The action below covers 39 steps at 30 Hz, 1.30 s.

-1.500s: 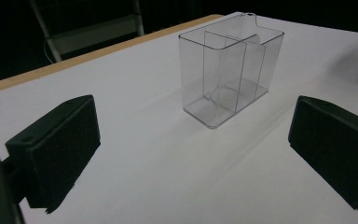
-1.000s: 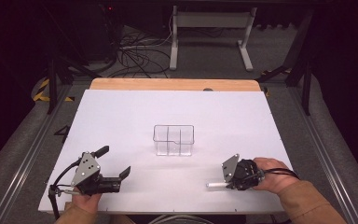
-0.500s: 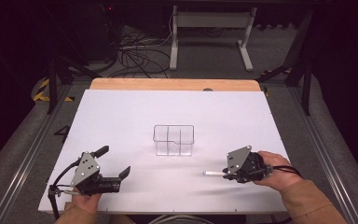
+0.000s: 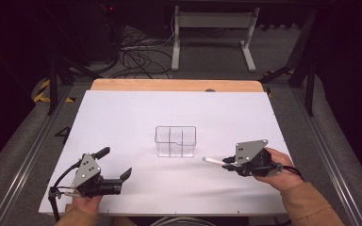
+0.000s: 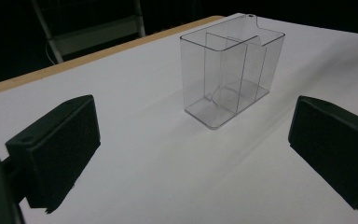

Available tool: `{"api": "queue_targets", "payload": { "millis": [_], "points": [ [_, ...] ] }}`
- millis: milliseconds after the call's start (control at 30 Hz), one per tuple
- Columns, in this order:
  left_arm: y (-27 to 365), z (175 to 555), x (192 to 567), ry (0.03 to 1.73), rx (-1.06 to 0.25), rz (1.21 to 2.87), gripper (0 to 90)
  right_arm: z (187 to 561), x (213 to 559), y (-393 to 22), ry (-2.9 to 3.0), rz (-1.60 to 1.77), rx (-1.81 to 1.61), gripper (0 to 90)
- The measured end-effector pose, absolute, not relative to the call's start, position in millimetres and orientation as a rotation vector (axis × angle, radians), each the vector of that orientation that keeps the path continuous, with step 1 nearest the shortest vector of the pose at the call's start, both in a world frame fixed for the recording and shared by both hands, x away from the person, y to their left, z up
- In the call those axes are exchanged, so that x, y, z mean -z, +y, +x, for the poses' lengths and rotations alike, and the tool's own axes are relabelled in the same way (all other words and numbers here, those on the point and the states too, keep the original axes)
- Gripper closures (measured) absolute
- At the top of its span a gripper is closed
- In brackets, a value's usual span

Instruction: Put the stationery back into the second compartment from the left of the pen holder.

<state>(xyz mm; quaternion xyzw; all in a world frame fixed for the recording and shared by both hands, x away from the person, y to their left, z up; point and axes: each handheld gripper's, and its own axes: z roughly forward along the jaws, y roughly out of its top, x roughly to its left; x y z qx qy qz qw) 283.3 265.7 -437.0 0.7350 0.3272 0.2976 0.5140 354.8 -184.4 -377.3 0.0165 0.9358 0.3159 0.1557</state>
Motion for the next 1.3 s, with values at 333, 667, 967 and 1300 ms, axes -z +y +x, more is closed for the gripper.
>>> {"api": "queue_targets", "payload": {
  "millis": [333,667,967,1300],
  "points": [
    [267,282,437,0.793,-0.715,1.763,2.8,361,362,-181,2.569,0.171,-1.096,78.3],
    [269,278,437,0.808,-0.717,1.756,2.8,368,350,-172,2.471,0.284,-1.215,78.2],
    [273,275,438,0.821,-0.728,1.751,2.8,375,342,-153,2.401,0.326,-1.284,78.2],
    [276,272,438,0.833,-0.735,1.742,2.8,384,339,-128,2.355,0.355,-1.347,78.2]
  ]
}}
